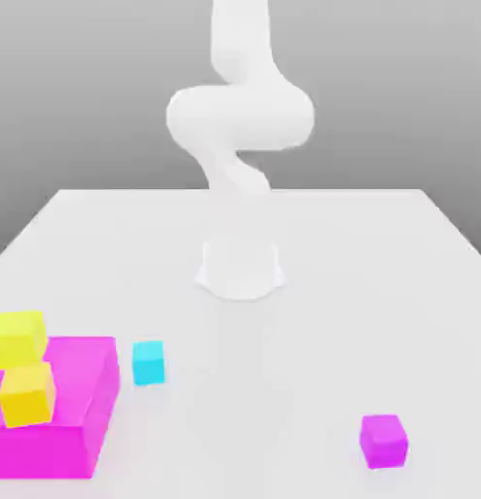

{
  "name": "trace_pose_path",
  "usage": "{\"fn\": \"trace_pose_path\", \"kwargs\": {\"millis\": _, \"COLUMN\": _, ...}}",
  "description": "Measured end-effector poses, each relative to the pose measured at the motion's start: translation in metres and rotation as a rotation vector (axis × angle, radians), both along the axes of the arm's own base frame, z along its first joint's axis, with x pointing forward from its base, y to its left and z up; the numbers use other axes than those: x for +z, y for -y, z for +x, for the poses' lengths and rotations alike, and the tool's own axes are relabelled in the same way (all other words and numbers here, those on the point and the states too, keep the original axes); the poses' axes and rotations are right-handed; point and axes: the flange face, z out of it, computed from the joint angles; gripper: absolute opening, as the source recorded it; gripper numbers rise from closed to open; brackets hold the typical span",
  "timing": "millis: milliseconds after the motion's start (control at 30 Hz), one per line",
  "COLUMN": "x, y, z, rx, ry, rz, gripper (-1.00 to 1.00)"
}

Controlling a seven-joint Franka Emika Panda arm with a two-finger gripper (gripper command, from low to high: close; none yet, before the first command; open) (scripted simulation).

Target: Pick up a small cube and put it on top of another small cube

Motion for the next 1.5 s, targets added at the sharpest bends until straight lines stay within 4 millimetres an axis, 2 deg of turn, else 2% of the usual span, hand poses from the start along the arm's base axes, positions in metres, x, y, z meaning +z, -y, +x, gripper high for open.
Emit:
{"fn": "trace_pose_path", "kwargs": {"millis": 133, "x": -0.099, "y": 0.035, "z": 0.031, "rx": -0.212, "ry": -0.13, "rz": 0.108, "gripper": 0.0}}
{"fn": "trace_pose_path", "kwargs": {"millis": 200, "x": -0.149, "y": 0.053, "z": 0.037, "rx": -0.322, "ry": -0.191, "rz": 0.16, "gripper": 0.0}}
{"fn": "trace_pose_path", "kwargs": {"millis": 300, "x": -0.225, "y": 0.079, "z": 0.032, "rx": -0.496, "ry": -0.282, "rz": 0.236, "gripper": 0.0}}
{"fn": "trace_pose_path", "kwargs": {"millis": 433, "x": -0.326, "y": 0.108, "z": 0.002, "rx": -0.753, "ry": -0.405, "rz": 0.339, "gripper": 0.0}}
{"fn": "trace_pose_path", "kwargs": {"millis": 500, "x": -0.377, "y": 0.119, "z": -0.025, "rx": -0.9, "ry": -0.47, "rz": 0.392, "gripper": 0.0}}
{"fn": "trace_pose_path", "kwargs": {"millis": 600, "x": -0.452, "y": 0.127, "z": -0.079, "rx": -1.14, "ry": -0.572, "rz": 0.472, "gripper": 0.0}}
{"fn": "trace_pose_path", "kwargs": {"millis": 667, "x": -0.477, "y": 0.128, "z": -0.092, "rx": -1.196, "ry": -0.595, "rz": 0.494, "gripper": 0.0}}
{"fn": "trace_pose_path", "kwargs": {"millis": 867, "x": -0.525, "y": 0.127, "z": -0.096, "rx": -1.214, "ry": -0.603, "rz": 0.497, "gripper": 0.0}}
{"fn": "trace_pose_path", "kwargs": {"millis": 900, "x": -0.532, "y": 0.126, "z": -0.097, "rx": -1.215, "ry": -0.603, "rz": 0.495, "gripper": -1.0}}
{"fn": "trace_pose_path", "kwargs": {"millis": 1100, "x": -0.535, "y": 0.126, "z": -0.098, "rx": -1.215, "ry": -0.601, "rz": 0.493, "gripper": -1.0}}
{"fn": "trace_pose_path", "kwargs": {"millis": 1200, "x": -0.522, "y": 0.127, "z": -0.096, "rx": -1.213, "ry": -0.602, "rz": 0.499, "gripper": -1.0}}
{"fn": "trace_pose_path", "kwargs": {"millis": 1433, "x": -0.472, "y": 0.126, "z": -0.095, "rx": -1.207, "ry": -0.595, "rz": 0.493, "gripper": -1.0}}
{"fn": "trace_pose_path", "kwargs": {"millis": 1500, "x": -0.448, "y": 0.125, "z": -0.079, "rx": -1.15, "ry": -0.55, "rz": 0.474, "gripper": -1.0}}
